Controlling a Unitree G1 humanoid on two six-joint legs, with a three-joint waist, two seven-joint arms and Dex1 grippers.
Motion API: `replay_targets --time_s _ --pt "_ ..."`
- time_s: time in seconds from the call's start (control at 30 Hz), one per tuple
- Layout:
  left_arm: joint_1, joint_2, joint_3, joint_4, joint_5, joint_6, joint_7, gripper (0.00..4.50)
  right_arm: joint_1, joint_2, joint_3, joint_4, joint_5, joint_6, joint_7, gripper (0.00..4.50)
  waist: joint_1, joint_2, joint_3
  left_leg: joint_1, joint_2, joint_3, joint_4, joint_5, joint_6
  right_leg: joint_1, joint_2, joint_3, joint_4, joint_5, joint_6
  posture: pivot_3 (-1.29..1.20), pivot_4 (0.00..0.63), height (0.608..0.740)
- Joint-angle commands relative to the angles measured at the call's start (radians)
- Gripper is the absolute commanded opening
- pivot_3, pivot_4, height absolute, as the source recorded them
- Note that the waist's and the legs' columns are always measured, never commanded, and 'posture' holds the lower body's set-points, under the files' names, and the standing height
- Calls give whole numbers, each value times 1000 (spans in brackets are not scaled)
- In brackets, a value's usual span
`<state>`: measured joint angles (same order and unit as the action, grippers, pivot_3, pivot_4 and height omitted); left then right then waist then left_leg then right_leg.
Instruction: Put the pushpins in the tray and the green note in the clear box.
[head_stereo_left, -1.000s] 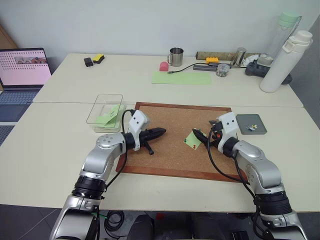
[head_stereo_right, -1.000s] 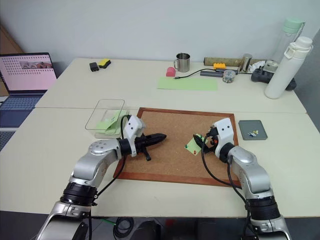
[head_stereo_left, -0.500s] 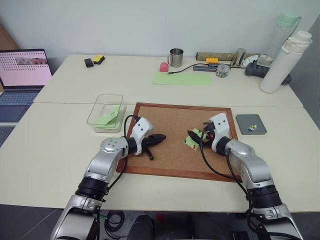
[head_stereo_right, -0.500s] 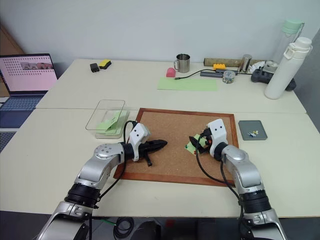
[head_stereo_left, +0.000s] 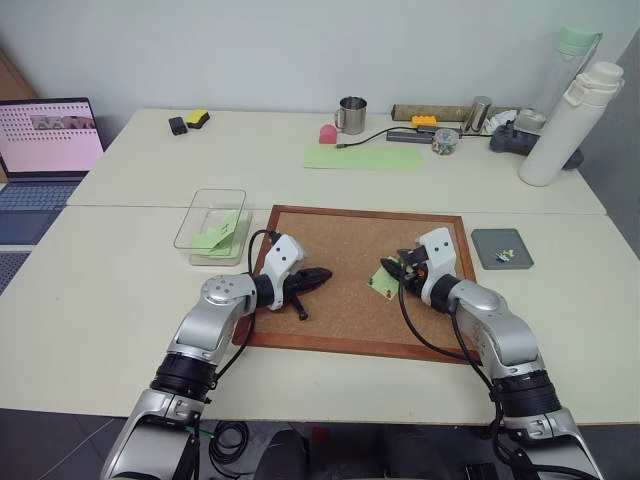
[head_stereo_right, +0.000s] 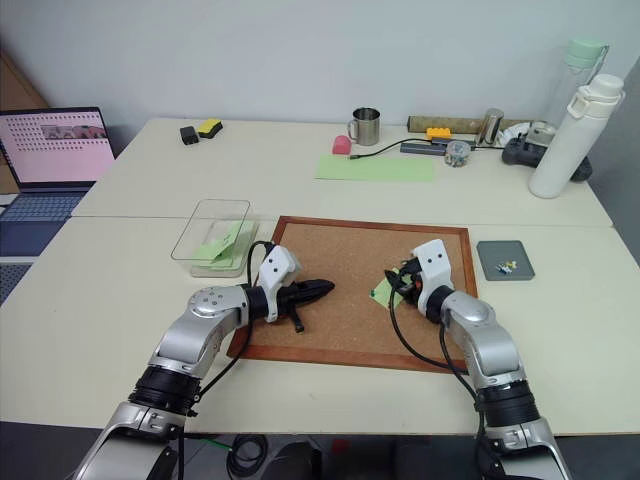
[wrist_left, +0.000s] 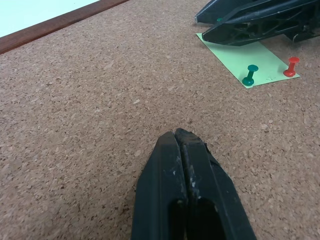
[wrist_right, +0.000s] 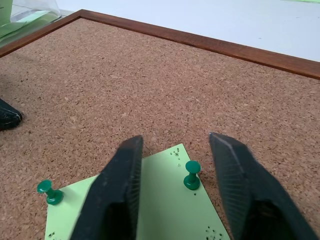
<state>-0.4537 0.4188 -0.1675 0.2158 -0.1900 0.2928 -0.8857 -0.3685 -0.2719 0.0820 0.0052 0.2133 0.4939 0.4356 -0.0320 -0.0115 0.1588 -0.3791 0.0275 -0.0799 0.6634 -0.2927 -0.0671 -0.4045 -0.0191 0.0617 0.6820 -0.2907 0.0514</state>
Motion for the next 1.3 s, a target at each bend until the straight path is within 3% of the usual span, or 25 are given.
replay_targets --time_s 0.03,0.23,0.77,0.9,1.1,1.3 --pt "11 6 -23 31 31 13 -1 0 -3 -4 -13 -27 -2 -24 6 1129 0 0 0 0 0 0 0 0 0 0 0 0 0 0 0 0 150 740" --pt "6 2 -25 46 38 8 2 0 0 -4 -27 -40 1 -31 4 40 0 0 0 0 0 0 0 0 0 0 0 0 0 0 0 0 150 740" --pt "-2 3 -31 76 47 -11 -3 0 66 29 -92 -263 97 -13 -1 40 2 1 -1 0 0 0 0 0 0 1 0 0 0 0 0 0 150 740" --pt "-5 2 -33 81 47 -15 -7 0 60 32 -172 -273 118 -12 -60 40 2 1 -1 0 0 0 0 0 0 1 0 0 0 0 0 0 150 740" --pt "-7 5 -32 88 49 -25 -11 0 43 -81 -358 -162 61 -14 -179 40 4 1 -1 0 -1 0 0 0 0 1 -1 0 0 0 0 0 150 740" --pt "-9 5 -35 92 51 -28 -20 0 9 -171 -405 5 82 -12 -137 40 0 4 -3 1 -1 1 -1 0 0 1 0 1 0 0 0 0 150 740"
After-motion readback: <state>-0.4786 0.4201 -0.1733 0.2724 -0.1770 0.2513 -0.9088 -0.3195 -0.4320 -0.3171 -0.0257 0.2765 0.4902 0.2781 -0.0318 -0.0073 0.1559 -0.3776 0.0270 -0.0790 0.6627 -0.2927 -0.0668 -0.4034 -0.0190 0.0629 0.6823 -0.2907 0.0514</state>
